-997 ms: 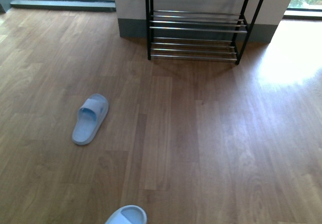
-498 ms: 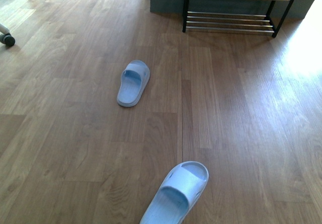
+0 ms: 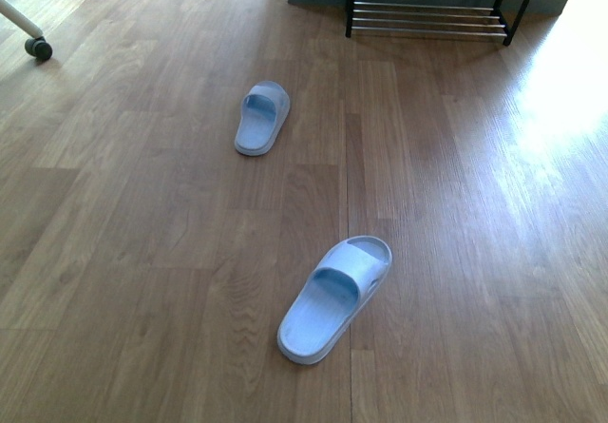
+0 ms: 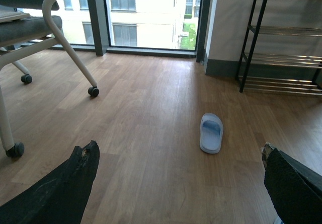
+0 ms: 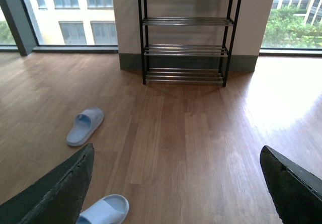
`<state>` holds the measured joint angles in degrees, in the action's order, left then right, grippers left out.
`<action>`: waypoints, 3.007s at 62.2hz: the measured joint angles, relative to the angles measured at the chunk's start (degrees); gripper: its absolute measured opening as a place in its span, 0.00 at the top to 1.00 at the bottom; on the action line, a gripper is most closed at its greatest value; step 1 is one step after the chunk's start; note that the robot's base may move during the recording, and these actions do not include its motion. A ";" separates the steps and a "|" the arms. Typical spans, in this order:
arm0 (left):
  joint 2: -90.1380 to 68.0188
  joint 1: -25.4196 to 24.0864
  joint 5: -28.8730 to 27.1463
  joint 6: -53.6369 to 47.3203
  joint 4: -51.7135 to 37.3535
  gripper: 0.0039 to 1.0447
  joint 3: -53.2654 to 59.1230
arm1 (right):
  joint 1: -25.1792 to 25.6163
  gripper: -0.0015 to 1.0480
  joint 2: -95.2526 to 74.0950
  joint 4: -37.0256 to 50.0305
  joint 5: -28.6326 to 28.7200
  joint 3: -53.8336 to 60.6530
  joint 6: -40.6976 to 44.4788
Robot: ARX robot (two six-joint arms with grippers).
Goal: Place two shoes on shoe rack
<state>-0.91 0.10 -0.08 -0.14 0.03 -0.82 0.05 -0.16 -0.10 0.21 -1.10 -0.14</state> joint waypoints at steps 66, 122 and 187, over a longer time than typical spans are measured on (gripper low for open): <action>0.00 0.00 0.07 0.00 0.00 0.09 0.00 | -0.02 0.09 0.00 0.00 -0.22 0.00 -0.02; 0.00 0.00 0.07 0.00 0.00 0.09 0.00 | -0.02 0.09 0.02 0.00 -0.22 0.00 0.00; 0.00 0.00 0.09 0.00 0.00 0.09 0.00 | -0.02 0.09 0.00 0.00 -0.35 0.00 -0.02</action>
<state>-0.91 0.10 0.01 -0.14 0.03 -0.82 0.03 -0.16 -0.10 -0.14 -1.10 -0.16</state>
